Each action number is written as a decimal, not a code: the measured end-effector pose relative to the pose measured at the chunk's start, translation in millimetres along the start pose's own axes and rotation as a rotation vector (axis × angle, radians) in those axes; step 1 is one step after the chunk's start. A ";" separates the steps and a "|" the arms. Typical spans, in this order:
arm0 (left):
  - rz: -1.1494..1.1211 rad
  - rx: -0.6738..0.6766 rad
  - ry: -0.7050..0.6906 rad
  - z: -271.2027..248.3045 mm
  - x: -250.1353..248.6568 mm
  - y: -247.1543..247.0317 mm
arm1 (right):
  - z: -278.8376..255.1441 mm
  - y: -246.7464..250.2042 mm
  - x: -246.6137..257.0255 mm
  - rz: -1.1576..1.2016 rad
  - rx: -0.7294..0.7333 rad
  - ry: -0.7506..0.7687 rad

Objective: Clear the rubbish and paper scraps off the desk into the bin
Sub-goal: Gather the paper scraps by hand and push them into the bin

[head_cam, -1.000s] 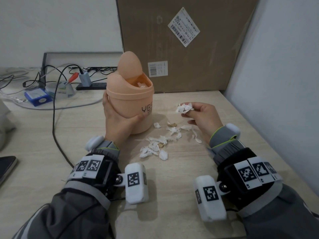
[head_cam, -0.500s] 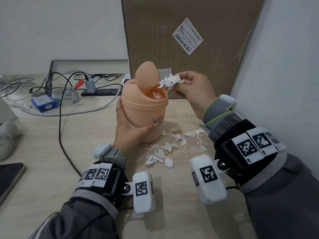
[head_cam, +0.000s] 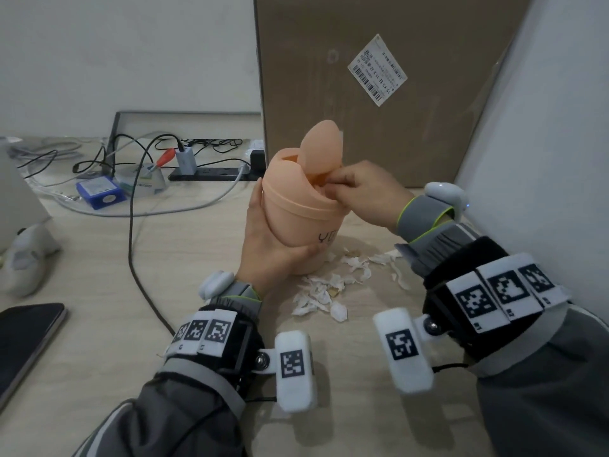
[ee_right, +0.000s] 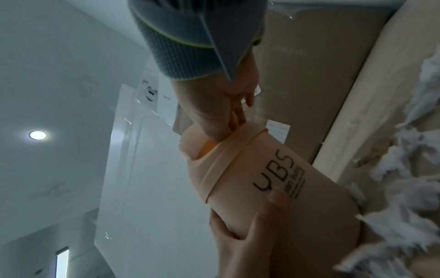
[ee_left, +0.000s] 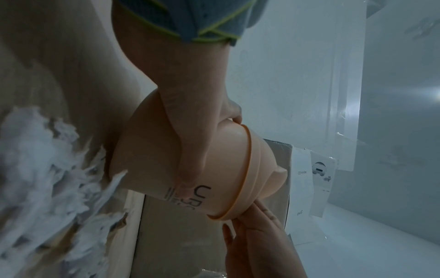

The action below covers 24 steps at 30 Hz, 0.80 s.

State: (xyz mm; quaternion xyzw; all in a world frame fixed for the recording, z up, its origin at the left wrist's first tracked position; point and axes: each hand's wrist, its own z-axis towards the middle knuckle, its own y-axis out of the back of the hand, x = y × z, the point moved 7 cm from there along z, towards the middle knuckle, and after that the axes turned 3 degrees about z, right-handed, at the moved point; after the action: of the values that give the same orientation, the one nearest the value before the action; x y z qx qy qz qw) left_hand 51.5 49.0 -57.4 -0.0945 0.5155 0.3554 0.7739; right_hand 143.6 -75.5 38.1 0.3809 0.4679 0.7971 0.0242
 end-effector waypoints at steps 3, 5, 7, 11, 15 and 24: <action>-0.006 -0.005 0.011 0.9 1.8 0.5 | -6.6 12.9 -3.3 0.199 -0.112 0.010; -0.012 -0.004 0.025 0.9 2.2 0.6 | -13.5 17.6 -2.7 0.268 -0.196 0.030; -0.014 -0.001 0.028 0.8 2.2 1.1 | -17.7 4.3 5.3 0.228 -0.086 0.062; 0.014 0.010 0.015 -0.5 0.2 0.2 | -21.7 -16.0 2.9 0.131 0.106 0.013; -0.005 -0.017 0.043 1.0 1.1 4.0 | -30.7 15.1 -12.3 0.488 -0.195 0.040; -0.037 -0.190 0.112 4.0 12.1 18.9 | -59.3 16.8 -133.5 0.541 -0.270 -0.604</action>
State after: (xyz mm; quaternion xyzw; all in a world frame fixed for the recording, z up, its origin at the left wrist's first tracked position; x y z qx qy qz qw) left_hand 44.8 70.3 -61.9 -0.1965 0.5201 0.3824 0.7380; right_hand 206.2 -180.8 -43.3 0.6997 0.2145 0.6815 -0.0004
